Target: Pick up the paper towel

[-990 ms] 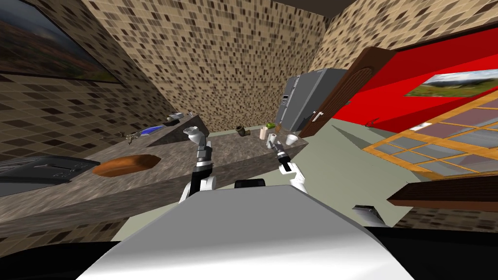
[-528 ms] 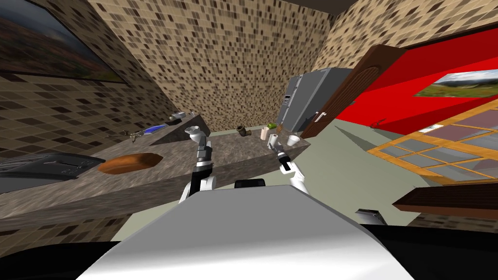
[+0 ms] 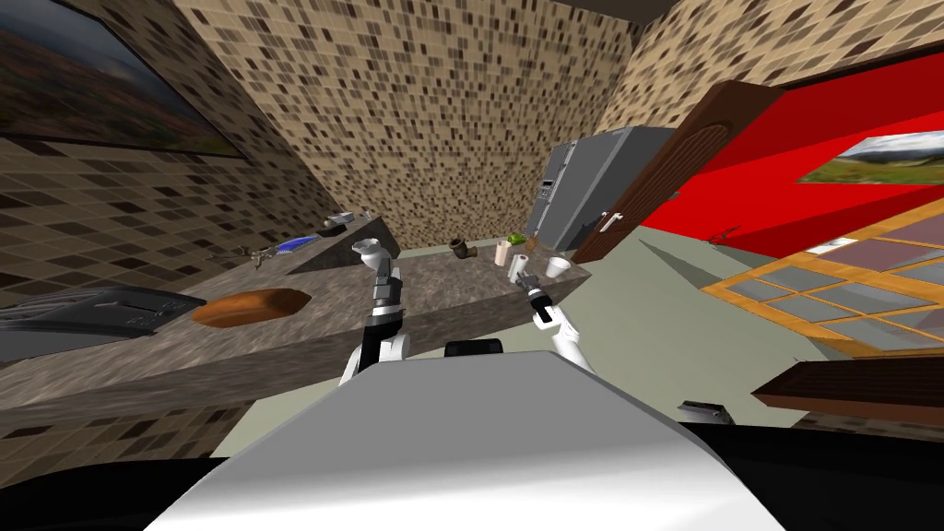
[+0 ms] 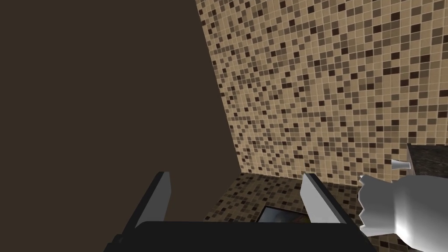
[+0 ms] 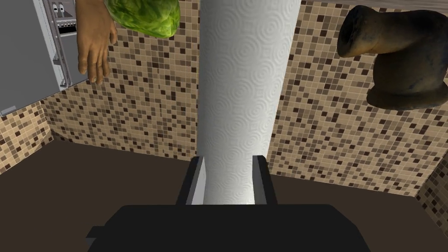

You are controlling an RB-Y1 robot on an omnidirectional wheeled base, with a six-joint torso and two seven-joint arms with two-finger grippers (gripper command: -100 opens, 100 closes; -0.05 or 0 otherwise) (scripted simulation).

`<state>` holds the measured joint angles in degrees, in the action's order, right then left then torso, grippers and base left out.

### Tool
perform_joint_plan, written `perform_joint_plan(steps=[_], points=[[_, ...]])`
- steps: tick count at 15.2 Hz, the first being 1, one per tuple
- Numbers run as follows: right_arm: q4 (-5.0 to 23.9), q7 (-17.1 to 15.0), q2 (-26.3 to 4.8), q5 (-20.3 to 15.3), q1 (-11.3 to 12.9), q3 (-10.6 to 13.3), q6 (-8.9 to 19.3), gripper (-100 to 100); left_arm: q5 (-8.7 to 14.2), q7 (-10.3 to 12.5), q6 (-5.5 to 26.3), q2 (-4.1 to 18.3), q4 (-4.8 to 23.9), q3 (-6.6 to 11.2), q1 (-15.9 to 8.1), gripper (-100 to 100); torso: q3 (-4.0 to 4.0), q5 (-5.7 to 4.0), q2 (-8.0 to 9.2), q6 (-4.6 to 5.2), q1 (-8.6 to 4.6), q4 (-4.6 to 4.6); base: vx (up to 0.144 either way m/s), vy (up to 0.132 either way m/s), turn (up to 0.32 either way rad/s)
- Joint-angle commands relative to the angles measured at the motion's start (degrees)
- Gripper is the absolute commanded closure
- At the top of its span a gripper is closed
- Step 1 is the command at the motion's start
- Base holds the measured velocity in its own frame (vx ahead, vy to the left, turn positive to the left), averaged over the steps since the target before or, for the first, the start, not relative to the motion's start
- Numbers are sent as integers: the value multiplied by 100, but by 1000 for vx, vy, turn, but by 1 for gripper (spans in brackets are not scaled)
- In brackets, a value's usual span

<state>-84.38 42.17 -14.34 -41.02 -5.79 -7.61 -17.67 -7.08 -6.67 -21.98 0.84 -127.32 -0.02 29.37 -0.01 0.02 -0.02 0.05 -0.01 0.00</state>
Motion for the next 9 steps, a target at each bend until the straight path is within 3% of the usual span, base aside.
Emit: perform_joint_plan(steps=[1, 4, 5, 8, 9], points=[[0, 0, 0, 0, 0, 0, 0, 100, 0, 0, 0, 0, 0, 0, 0, 0, 0, 0, 0, 0, 0, 0, 0, 0, 0], [1, -1, 1, 0, -5, 1, -3, 100, 0, 0, 0, 0, 0, 0, 0, 0, -7, -1, -12, -4, -6, -1, 0, 0, 0], [73, 39, 4, -23, 107, -81, 122, -100, 0, 0, 0, 0, 0, 0, 0, 0, -8, -1, -14, -4, -6, -2, 28, -33, 180], [180, 101, 9, -59, 276, -204, 311, -100, 0, 0, 0, 1, 0, 1, 0, 0, -24, -8, -44, -10, -47, -6, 78, -118, 269], [141, 76, 10, -39, 193, -168, 200, -100, 0, 0, 0, 2, 0, 1, 1, 0, -28, -12, -51, -8, -62, -8, 43, -89, 115]])
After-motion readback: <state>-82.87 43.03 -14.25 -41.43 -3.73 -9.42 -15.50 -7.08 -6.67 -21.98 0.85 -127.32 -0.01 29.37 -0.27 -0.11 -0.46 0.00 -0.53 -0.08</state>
